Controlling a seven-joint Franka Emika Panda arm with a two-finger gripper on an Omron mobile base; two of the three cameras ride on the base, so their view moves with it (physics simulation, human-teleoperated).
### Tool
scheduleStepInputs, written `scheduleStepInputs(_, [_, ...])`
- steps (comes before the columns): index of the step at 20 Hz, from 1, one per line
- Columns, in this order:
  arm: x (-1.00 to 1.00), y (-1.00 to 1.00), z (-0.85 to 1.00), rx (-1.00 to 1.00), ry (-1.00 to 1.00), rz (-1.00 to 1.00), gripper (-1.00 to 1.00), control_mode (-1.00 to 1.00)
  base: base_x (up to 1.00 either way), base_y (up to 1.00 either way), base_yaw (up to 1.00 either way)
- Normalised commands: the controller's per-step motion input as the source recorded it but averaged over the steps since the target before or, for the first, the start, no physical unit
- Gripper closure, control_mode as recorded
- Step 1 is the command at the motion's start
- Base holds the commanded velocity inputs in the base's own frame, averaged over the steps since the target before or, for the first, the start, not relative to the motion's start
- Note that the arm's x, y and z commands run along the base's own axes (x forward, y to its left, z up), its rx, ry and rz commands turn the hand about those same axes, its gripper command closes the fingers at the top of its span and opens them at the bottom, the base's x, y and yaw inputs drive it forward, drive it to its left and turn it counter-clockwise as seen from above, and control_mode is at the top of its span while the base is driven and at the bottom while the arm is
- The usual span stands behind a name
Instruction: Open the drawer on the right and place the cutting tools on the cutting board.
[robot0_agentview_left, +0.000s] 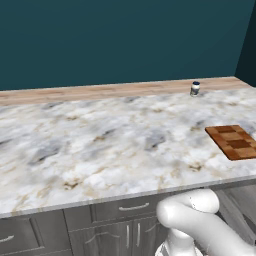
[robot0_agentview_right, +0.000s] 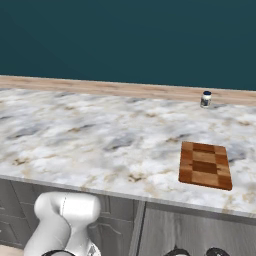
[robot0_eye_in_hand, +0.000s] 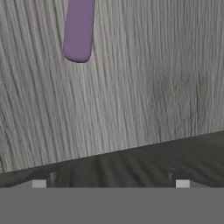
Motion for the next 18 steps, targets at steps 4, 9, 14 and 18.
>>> scheduleStepInputs(4, [0.49,0.46,0.42,0.00,-0.13,0.00,-1.00,-1.00,0.00,0.00,0.00])
scheduleStepInputs(9, [0.35,0.23,0.45,0.00,-0.07,0.00,-1.00,-1.00,0.00,0.00,0.00])
scheduleStepInputs(14, [0.24,0.00,0.26,0.00,0.00,0.00,-1.00,-1.00,0.00,0.00,0.00])
scheduleStepInputs(18, [0.31,0.00,0.06,0.00,0.00,0.00,-1.00,-1.00,0.00,0.00,0.00])
